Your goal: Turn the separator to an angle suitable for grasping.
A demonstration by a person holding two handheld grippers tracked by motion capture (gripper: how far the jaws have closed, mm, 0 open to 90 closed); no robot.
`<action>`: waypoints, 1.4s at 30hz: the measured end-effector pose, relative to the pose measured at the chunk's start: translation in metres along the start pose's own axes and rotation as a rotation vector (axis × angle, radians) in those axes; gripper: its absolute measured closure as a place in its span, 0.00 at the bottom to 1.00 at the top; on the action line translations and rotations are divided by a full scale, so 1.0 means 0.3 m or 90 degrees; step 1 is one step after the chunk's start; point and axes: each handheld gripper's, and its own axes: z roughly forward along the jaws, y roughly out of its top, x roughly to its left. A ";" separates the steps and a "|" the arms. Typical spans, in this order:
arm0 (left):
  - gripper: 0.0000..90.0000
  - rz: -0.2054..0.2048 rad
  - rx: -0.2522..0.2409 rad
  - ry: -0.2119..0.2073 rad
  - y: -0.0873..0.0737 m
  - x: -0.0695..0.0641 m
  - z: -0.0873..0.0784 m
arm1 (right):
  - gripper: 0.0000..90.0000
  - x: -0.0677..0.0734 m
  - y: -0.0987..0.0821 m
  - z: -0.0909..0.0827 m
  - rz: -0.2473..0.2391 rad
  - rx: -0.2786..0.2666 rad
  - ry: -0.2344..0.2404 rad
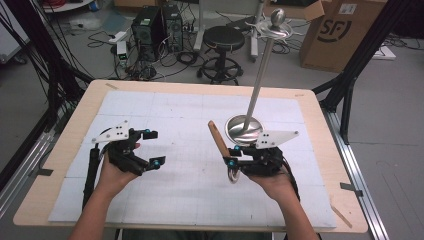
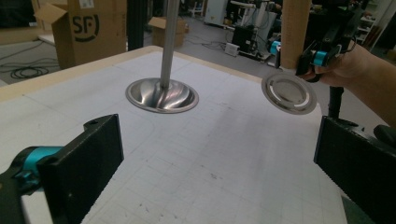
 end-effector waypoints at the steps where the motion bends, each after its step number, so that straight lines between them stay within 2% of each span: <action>1: 0.02 0.005 0.003 -0.004 0.000 -0.005 0.000 | 0.77 0.000 -0.002 0.003 -0.003 -0.003 0.000; 4: 0.02 0.011 0.017 -0.009 -0.001 -0.014 0.000 | 0.77 0.002 -0.010 0.010 -0.003 -0.003 0.002; 8: 0.02 0.016 0.026 -0.013 -0.005 -0.020 0.009 | 0.76 0.002 -0.016 0.010 0.004 -0.021 0.008; 19: 0.02 0.014 0.023 -0.024 0.004 -0.028 0.021 | 0.76 0.006 -0.009 0.007 -0.007 -0.075 0.028; 26: 0.02 0.019 0.017 -0.041 0.033 -0.038 0.036 | 0.76 0.007 -0.009 0.022 -0.011 -0.073 0.036; 32: 0.02 0.035 0.017 -0.071 0.088 -0.051 0.087 | 0.76 0.015 -0.004 0.041 -0.024 -0.081 0.051; 35: 0.02 0.041 0.015 -0.095 0.119 -0.065 0.122 | 0.76 0.021 -0.001 0.060 -0.028 -0.079 0.061; 39: 0.02 0.037 -0.011 -0.123 0.149 -0.071 0.154 | 0.76 0.025 -0.002 0.068 -0.032 -0.078 0.068; 42: 0.02 0.040 -0.016 -0.129 0.167 -0.073 0.172 | 0.76 0.028 -0.004 0.072 -0.037 -0.082 0.075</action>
